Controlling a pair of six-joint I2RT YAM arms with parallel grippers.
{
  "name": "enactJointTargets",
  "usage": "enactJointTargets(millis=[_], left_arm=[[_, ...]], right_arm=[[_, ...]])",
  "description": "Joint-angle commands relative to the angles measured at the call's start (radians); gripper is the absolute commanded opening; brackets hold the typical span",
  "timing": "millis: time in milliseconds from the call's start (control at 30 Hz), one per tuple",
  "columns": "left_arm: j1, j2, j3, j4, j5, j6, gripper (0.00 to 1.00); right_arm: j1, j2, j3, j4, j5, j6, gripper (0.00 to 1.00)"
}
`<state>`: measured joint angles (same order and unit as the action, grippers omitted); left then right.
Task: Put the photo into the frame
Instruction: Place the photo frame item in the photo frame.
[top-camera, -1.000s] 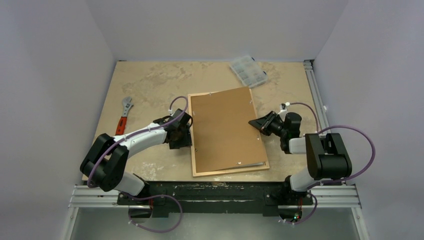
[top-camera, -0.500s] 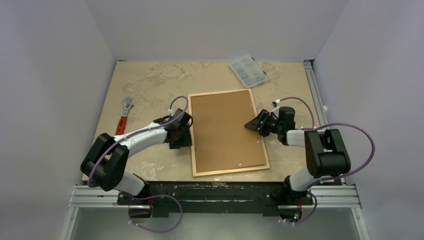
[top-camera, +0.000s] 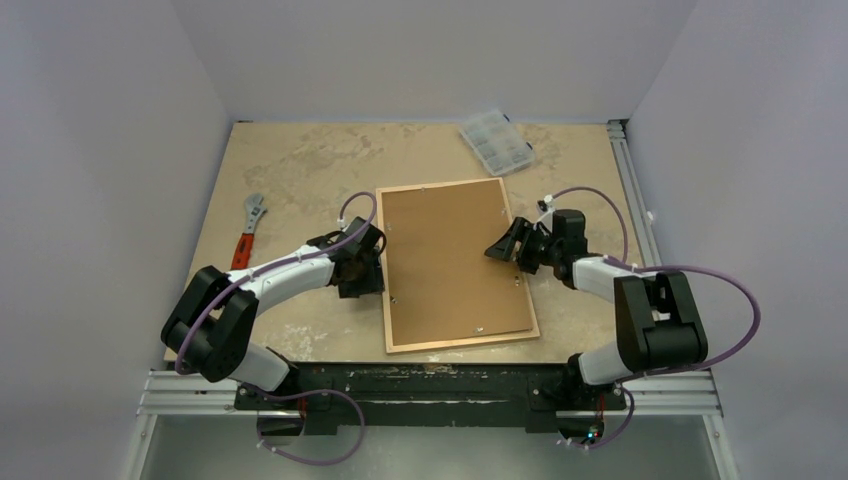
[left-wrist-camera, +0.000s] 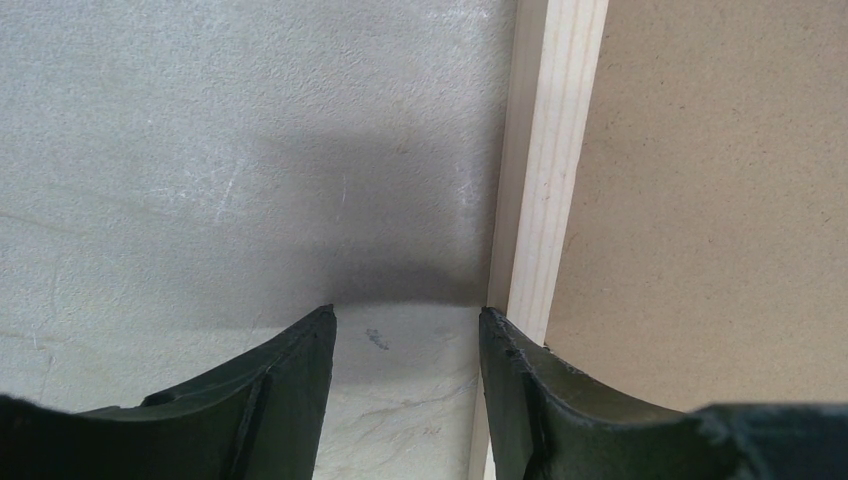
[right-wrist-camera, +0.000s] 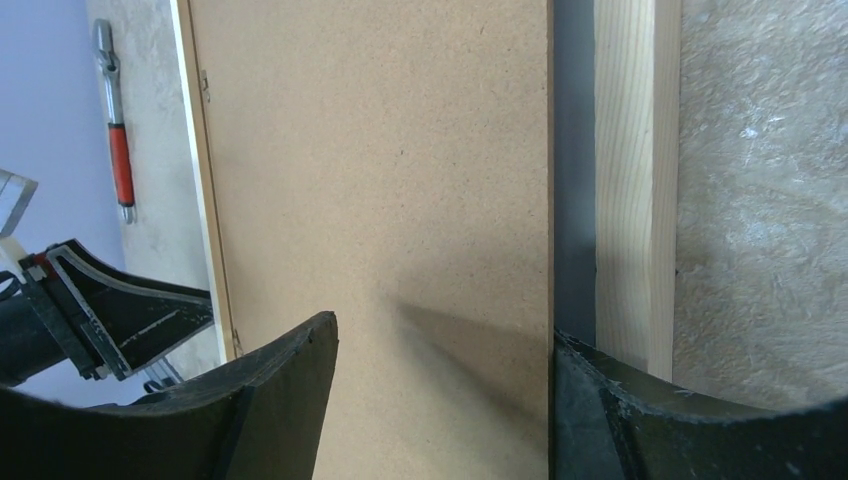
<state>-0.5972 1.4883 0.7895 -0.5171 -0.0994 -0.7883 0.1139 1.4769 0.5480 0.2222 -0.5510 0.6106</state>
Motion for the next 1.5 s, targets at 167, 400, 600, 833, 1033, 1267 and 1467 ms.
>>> enactJointTargets(millis=[167, 400, 600, 833, 1033, 1267, 1467], left_arm=[[-0.005, 0.080, -0.045, 0.128, 0.078, -0.014, 0.54], [0.018, 0.007, 0.018, 0.074, 0.095, 0.021, 0.59], [0.074, -0.017, 0.224, -0.009, 0.068, 0.098, 0.60], [0.086, 0.173, 0.563, -0.018, 0.090, 0.179, 0.58], [0.135, 0.371, 0.772, 0.072, 0.204, 0.171, 0.63], [0.168, 0.594, 0.980, 0.155, 0.265, 0.137, 0.65], [0.189, 0.731, 1.103, 0.141, 0.276, 0.114, 0.65]], right_arm=[[0.028, -0.001, 0.052, -0.056, 0.028, -0.069, 0.68], [0.028, 0.004, 0.061, -0.074, 0.035, -0.081, 0.68], [0.029, -0.008, 0.059, -0.076, 0.027, -0.078, 0.68], [0.029, -0.001, 0.054, -0.080, 0.009, -0.087, 0.68], [0.029, 0.036, 0.056, -0.066, -0.023, -0.083, 0.68], [0.029, 0.064, 0.045, -0.035, -0.050, -0.061, 0.67], [0.028, 0.074, 0.042, -0.039, -0.053, -0.065, 0.67]])
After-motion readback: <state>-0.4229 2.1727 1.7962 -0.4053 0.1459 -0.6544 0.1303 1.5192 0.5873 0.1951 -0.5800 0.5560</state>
